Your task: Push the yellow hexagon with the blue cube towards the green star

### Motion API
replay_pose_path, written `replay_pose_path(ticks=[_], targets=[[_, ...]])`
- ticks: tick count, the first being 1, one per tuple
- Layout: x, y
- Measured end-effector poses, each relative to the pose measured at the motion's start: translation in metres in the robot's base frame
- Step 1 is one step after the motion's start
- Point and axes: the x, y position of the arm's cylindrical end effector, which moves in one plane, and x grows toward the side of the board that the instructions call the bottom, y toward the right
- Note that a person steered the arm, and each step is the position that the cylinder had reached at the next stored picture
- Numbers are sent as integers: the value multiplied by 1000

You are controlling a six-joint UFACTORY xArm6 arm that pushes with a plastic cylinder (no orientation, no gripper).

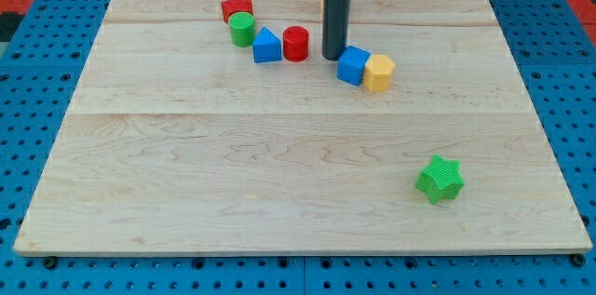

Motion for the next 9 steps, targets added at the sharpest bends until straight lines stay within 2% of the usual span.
replay_pose_path(ticks=[1,2,4,6,7,9], targets=[[0,37],[25,51],[102,50],[86,38],[57,79],[116,54]])
